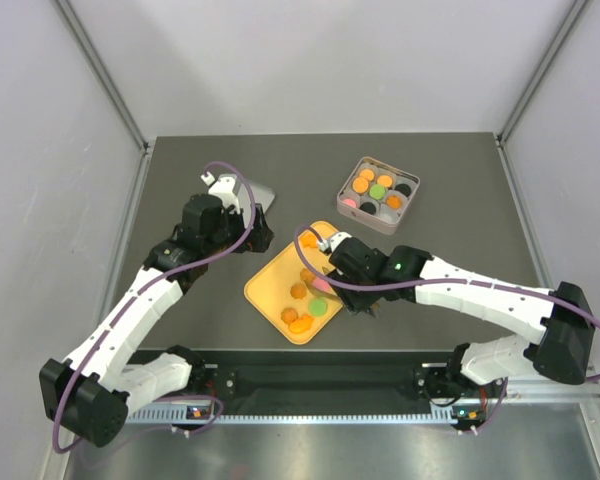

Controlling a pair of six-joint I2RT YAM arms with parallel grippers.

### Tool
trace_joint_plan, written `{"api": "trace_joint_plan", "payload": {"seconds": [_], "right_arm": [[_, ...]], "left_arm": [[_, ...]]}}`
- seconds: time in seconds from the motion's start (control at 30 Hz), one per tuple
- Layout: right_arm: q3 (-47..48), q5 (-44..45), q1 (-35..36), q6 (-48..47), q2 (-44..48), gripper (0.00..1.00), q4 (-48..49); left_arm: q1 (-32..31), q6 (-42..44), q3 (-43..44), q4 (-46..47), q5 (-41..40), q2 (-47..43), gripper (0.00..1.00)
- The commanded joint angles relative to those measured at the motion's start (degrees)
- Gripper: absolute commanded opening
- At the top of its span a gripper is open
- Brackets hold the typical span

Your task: Pack the cookies

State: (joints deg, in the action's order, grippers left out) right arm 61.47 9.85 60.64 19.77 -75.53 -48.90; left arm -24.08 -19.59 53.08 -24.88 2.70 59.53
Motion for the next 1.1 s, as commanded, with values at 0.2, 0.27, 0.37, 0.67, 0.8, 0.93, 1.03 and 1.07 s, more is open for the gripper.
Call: {"api": "trace_joint_plan", "payload": {"seconds": [0.2, 0.27, 0.37, 0.67, 0.8, 0.93, 1.03, 1.07], "right_arm": [[0.1, 1.2, 1.1, 0.6, -0.6, 0.44, 0.6], [0.1, 1.7, 1.1, 0.4, -0.4, 0.43, 0.4], [0.5, 2.6, 1.1, 0.4, 0.2, 0.39, -0.2], [3.0, 4.8, 0.5, 0.1, 1.2, 0.36, -1.6], [4.5, 5.4, -0.6, -0.4, 1.9, 0.36, -2.0], [5.8, 4.8, -2.2, -1.5, 2.6, 0.36, -2.1], [6.7, 4.2, -3.8, -2.4, 3.0, 0.36, -2.1], [7.0, 4.1, -4.6, -2.5, 3.1, 0.36, -2.1]], "left_arm": [[0.3, -0.2, -0.3, 1.2, 0.3, -0.2, 0.99], [0.3, -0.2, -0.3, 1.2, 0.3, -0.1, 0.99], [0.3, -0.3, -0.3, 1.2, 0.4, -0.1, 0.99], [0.3, -0.3, -0.3, 1.2, 0.4, 0.1, 0.99], [0.3, -0.3, -0.3, 1.2, 0.3, 0.1, 0.99], [0.3, -0.3, -0.3, 1.2, 0.3, 0.0, 0.99], [0.3, -0.3, -0.3, 1.2, 0.5, 0.2, 0.99], [0.3, -0.3, -0.3, 1.2, 0.5, 0.0, 0.99]]}}
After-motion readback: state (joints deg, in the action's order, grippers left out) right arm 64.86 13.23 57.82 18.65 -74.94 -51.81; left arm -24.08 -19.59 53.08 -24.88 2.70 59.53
